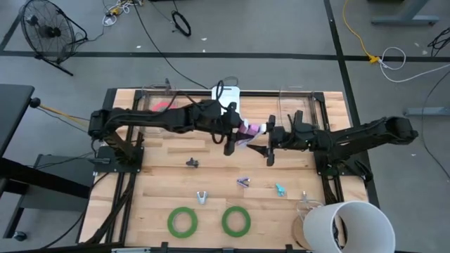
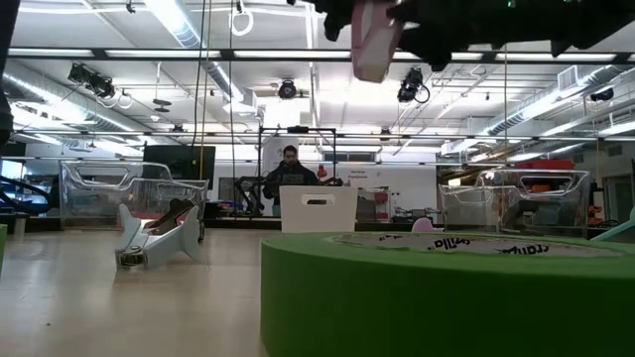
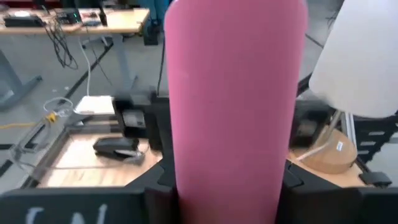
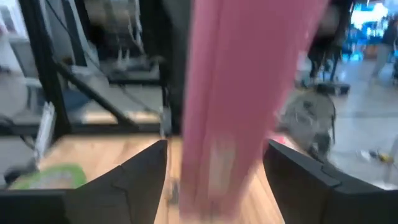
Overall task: Pick and place Stapler, Stapler remover, tape
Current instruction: Put the pink stapler into the right transparent bin
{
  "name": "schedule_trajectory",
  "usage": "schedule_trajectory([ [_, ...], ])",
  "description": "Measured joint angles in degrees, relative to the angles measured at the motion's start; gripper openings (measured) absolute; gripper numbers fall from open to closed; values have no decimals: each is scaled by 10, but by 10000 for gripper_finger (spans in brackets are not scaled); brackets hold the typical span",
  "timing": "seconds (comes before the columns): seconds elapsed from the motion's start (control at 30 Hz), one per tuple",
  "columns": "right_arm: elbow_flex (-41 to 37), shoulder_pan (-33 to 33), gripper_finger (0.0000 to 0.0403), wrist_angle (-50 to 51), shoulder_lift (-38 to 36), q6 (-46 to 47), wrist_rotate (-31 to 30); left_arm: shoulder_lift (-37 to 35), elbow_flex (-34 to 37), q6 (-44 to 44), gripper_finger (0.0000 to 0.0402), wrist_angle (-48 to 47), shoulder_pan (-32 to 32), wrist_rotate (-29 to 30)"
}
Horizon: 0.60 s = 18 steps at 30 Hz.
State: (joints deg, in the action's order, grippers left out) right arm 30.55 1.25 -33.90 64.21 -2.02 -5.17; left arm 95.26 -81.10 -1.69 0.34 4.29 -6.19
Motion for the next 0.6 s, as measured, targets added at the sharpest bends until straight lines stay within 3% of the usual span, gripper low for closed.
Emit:
schedule_trajectory([
  [0.4, -1, 0, 253, -30, 13, 13, -19, 1, 0, -3, 127, 10, -4, 4],
  [0.5, -1, 0, 212, -32, 12, 19, -14, 1, 0, -4, 127, 8, -6, 4],
  [0.6, -1, 0, 141, -35, 12, 22, -14, 1, 0, -5, 127, 7, -6, 3],
])
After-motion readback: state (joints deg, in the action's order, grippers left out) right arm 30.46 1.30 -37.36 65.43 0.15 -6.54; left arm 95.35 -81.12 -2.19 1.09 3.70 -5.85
